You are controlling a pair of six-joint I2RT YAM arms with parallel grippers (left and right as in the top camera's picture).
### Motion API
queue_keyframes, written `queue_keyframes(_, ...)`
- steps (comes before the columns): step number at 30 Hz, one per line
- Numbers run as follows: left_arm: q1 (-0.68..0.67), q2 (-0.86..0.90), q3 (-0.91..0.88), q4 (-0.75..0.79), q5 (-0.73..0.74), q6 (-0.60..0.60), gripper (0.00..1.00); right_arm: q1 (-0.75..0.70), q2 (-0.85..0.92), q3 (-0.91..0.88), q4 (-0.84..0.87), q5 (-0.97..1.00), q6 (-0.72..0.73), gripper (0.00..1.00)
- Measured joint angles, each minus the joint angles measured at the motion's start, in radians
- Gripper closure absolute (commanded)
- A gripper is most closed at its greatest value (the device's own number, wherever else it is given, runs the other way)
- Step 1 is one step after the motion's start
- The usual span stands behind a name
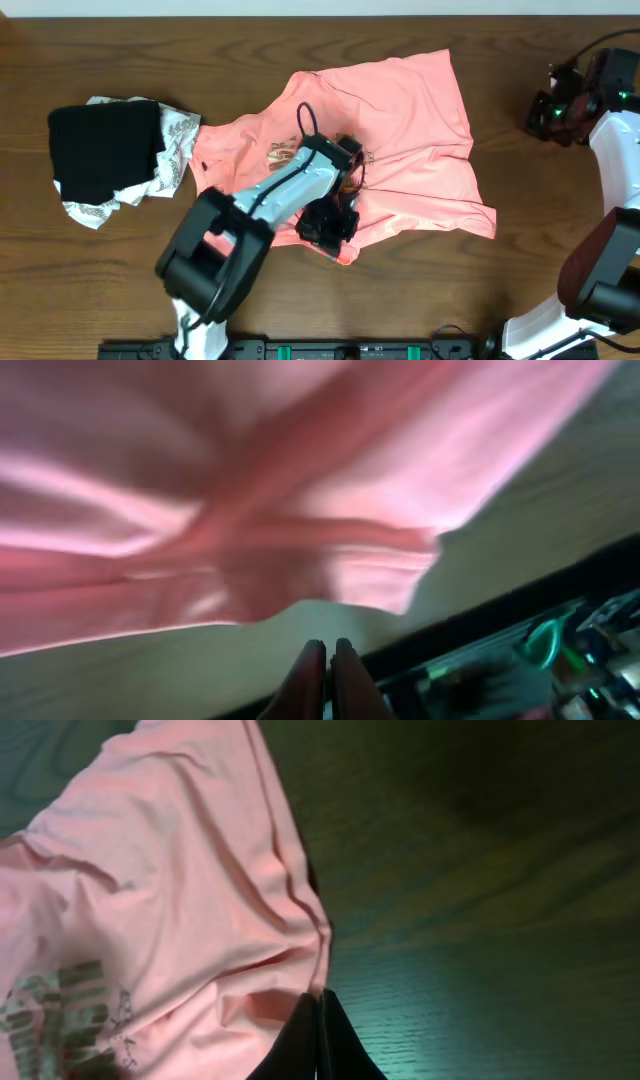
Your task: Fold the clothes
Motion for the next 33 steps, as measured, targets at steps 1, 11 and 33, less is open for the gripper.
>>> queue_keyframes(1, 0.001, -0.026, 0.000, 0.019, -0.011, -0.002, 0.94, 0.001, 0.000, 0.000, 0.000, -0.013, -0.013, 0.98)
queue_keyframes(11, 0.092, -0.296, 0.025, 0.401, -0.317, -0.002, 0.94, 0.101, 0.000, 0.000, -0.051, -0.114, -0.084, 0.99)
queue_keyframes(33, 0.240, 0.086, 0.030, 0.763, -0.370, 0.128, 0.94, 0.431, 0.000, -0.367, 0.066, 0.089, 0.040, 0.99)
